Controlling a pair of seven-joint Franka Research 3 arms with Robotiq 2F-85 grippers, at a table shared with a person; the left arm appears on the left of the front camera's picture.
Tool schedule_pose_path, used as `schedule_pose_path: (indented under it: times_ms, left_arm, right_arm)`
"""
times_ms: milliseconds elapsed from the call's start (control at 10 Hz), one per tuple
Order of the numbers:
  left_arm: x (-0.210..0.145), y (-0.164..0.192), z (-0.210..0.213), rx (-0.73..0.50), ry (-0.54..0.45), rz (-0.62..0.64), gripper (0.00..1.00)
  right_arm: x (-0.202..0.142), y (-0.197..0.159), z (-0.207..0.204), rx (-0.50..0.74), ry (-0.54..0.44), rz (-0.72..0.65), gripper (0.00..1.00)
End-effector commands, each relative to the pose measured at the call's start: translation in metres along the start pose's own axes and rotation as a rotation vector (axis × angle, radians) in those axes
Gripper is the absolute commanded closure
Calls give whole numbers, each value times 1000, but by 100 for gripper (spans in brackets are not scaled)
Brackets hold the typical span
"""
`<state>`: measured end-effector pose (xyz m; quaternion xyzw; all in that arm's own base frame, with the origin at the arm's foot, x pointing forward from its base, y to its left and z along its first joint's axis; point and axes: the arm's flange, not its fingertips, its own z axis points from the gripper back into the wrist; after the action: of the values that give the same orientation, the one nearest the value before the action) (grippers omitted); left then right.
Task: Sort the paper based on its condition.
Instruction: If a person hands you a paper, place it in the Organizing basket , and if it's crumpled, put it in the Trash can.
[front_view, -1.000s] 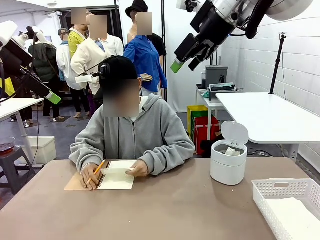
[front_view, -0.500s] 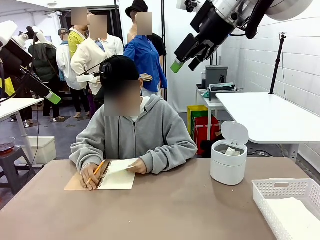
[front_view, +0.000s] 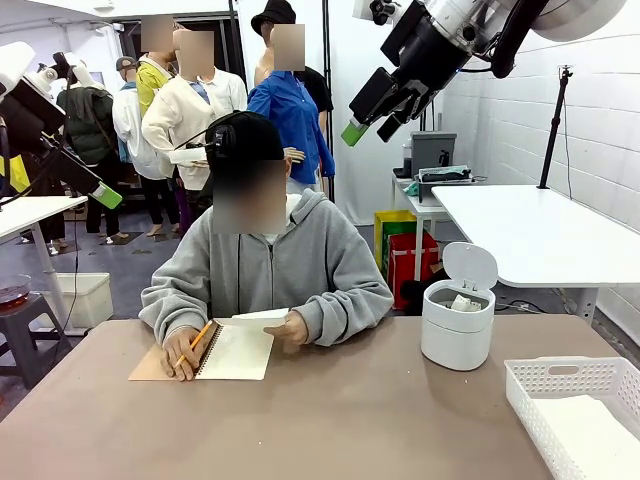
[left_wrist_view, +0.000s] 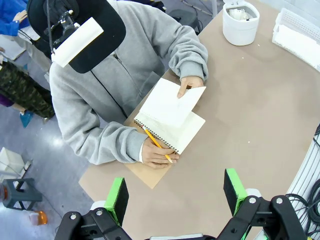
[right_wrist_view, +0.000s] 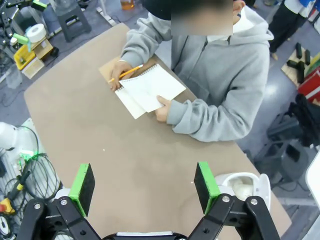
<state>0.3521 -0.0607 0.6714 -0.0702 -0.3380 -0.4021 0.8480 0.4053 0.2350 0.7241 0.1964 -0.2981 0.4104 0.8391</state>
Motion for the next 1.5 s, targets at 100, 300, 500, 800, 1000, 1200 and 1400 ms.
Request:
schedule_pose_path:
  times_ms: [100,300,500,800,1000,1200,1400]
  left_arm:
    - [0,1,-1,5,-9,1,0]
    - [0,1,-1,5,-9,1,0]
    - [0,1,-1,5,-9,1,0]
    - [0,1,-1,5,-9,1,0]
    - [0,1,-1,5,-9,1,0]
    - [0,1,-1,5,-9,1,0]
    - [0,1,-1,5,-9,1,0]
  right_arm:
    - [-2,0,-2,9,0,-2,0]
    - [-2,0,-2,9,0,-2,0]
    - [-2,0,-2,9,0,-2,0]
    - [-2,0,-2,9,0,-2,0]
    - [-2,0,-2,9,0,-2,0]
    - [-2,0,-2,9,0,-2,0]
    - [-2,0,-2,9,0,-2,0]
